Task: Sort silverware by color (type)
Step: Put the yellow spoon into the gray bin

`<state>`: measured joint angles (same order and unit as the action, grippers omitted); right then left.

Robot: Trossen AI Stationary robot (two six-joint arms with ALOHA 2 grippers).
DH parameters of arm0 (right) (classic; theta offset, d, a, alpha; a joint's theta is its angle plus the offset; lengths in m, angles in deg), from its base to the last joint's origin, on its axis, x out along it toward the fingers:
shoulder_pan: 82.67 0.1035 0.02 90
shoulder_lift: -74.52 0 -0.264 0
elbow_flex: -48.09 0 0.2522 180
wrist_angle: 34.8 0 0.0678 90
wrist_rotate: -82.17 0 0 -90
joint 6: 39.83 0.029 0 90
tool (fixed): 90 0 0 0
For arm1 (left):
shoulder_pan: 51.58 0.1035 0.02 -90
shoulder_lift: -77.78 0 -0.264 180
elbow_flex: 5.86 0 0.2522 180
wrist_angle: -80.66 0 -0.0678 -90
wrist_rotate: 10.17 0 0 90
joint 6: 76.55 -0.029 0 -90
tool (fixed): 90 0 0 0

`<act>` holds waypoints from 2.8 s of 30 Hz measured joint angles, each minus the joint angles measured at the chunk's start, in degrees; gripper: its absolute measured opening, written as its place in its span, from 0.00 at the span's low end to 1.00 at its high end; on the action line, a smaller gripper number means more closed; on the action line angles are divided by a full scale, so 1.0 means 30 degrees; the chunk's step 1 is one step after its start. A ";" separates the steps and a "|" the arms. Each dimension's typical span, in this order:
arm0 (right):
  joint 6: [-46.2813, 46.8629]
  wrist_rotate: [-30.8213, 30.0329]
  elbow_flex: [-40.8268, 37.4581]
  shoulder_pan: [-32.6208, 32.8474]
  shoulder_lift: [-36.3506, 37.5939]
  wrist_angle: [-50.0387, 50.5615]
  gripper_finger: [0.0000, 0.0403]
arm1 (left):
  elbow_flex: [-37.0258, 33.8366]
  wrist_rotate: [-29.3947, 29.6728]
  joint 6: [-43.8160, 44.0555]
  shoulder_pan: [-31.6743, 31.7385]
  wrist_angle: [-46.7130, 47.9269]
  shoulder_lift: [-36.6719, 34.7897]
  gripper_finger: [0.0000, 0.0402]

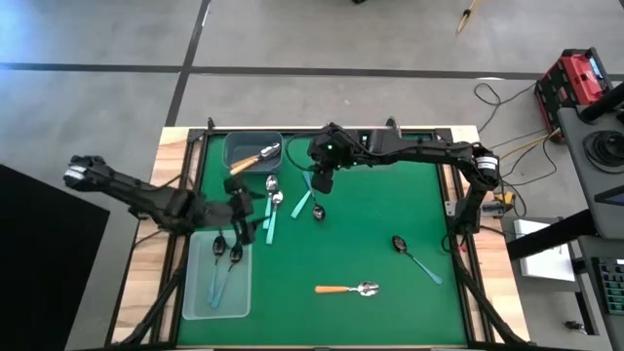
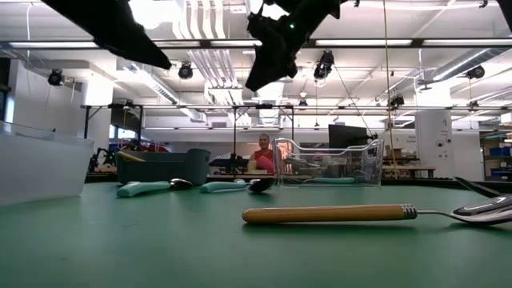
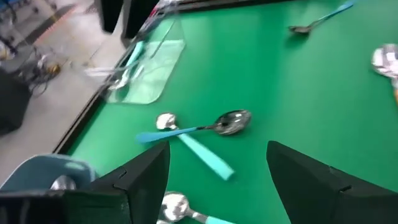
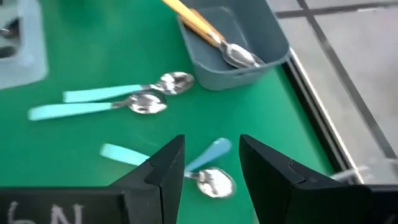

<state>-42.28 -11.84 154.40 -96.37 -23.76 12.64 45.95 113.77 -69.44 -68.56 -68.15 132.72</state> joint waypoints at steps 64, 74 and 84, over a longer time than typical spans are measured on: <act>-0.4741 -0.0152 0.7271 -0.0444 -0.1319 0.3406 0.02 | 0.3063 -1.1196 -0.6028 2.0178 0.3637 0.6227 0.19; -0.4754 -0.0153 0.7208 -0.0450 -0.1319 0.4167 0.02 | 0.5281 -1.0552 -0.5087 2.0199 0.6956 0.9386 0.20; -0.4936 -0.0153 0.7079 -0.0450 -0.1319 0.4281 0.02 | 0.5295 -0.9738 -0.4116 2.0192 0.6864 1.0219 0.38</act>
<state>-57.08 -12.30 175.64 -97.72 -27.71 25.49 61.83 84.55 -81.79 -7.98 -47.56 163.37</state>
